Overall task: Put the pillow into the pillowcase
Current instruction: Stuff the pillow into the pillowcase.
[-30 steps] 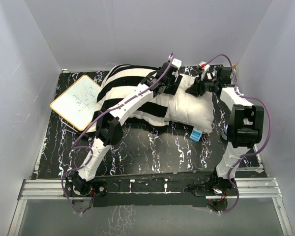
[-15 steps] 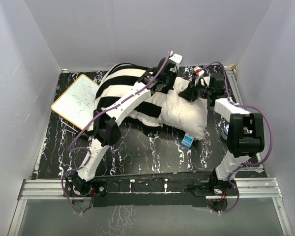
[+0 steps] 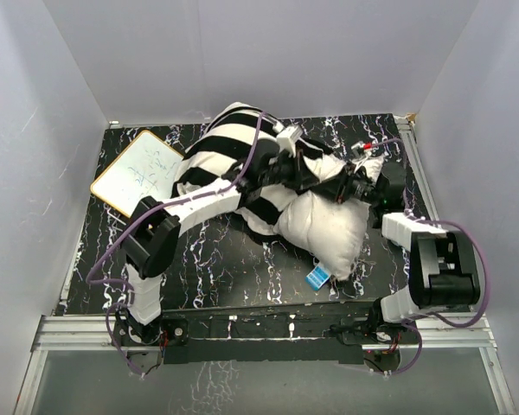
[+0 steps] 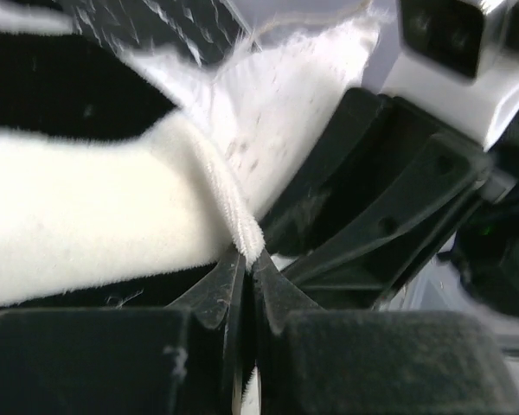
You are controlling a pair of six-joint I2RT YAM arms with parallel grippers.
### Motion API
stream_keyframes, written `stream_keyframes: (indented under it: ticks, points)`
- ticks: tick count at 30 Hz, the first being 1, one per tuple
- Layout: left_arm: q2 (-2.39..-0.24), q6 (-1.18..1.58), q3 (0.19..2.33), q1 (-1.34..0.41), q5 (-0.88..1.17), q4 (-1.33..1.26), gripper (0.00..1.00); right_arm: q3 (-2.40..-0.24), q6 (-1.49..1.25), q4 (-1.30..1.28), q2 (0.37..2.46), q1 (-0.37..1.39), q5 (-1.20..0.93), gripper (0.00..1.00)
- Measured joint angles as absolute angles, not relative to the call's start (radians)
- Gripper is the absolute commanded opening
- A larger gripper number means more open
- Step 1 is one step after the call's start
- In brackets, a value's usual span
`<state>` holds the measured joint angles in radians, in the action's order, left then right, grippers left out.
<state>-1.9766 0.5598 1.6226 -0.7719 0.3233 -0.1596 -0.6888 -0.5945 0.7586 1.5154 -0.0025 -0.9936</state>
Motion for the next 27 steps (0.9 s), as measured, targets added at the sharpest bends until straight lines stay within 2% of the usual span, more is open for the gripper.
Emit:
stream_keyframes:
  ticks: [2, 4, 7, 10, 14, 18, 20, 22, 23, 24, 25, 26, 27]
  points:
    - [-1.921, 0.616, 1.419, -0.78, 0.355, -0.33, 0.0, -0.653, -0.456, 0.628, 1.46, -0.012, -1.047, 0.59]
    - [-1.918, 0.662, 1.29, -0.782, 0.384, -0.464, 0.0, -0.687, -0.221, 0.374, 1.398, -0.049, -1.089, 0.76]
    - [-1.971, 0.74, 1.174, -0.782, 0.422, -0.65, 0.0, -0.865, 0.162, -0.06, 1.353, -0.11, -1.11, 0.86]
    - [-1.99, 0.78, 1.144, -0.786, 0.456, -0.756, 0.0, -1.119, 0.509, -0.431, 1.355, -0.175, -1.101, 1.0]
    - [-1.987, 0.789, 1.128, -0.792, 0.471, -0.796, 0.0, -1.369, 0.76, -0.683, 1.407, -0.244, -1.065, 1.0]
    - [-1.972, 0.775, 1.12, -0.797, 0.472, -0.781, 0.0, -1.494, 0.936, -0.849, 1.607, -0.271, -1.042, 0.99]
    - [-1.965, 0.768, 1.12, -0.798, 0.472, -0.769, 0.0, -1.483, 0.991, -0.893, 1.713, -0.265, -1.024, 0.94]
    - [-1.958, 0.759, 1.122, -0.798, 0.472, -0.748, 0.0, -1.42, 1.031, -0.927, 1.804, -0.249, -1.013, 0.8]
    - [-1.956, 0.753, 1.13, -0.799, 0.473, -0.731, 0.0, -1.382, 1.049, -0.941, 1.828, -0.239, -1.013, 0.59]
    - [-1.956, 0.746, 1.142, -0.8, 0.477, -0.709, 0.0, -1.345, 1.061, -0.954, 1.835, -0.23, -1.017, 0.47]
    - [-1.956, 0.738, 1.16, -0.802, 0.482, -0.68, 0.0, -1.317, 1.076, -0.965, 1.833, -0.222, -1.023, 0.26]
    - [-1.956, 0.729, 1.184, -0.804, 0.488, -0.645, 0.0, -1.294, 1.074, -0.976, 1.819, -0.213, -1.031, 0.14]
    - [-1.956, 0.719, 1.22, -0.805, 0.495, -0.602, 0.0, -1.275, 1.068, -0.975, 1.8, -0.202, -1.036, 0.09]
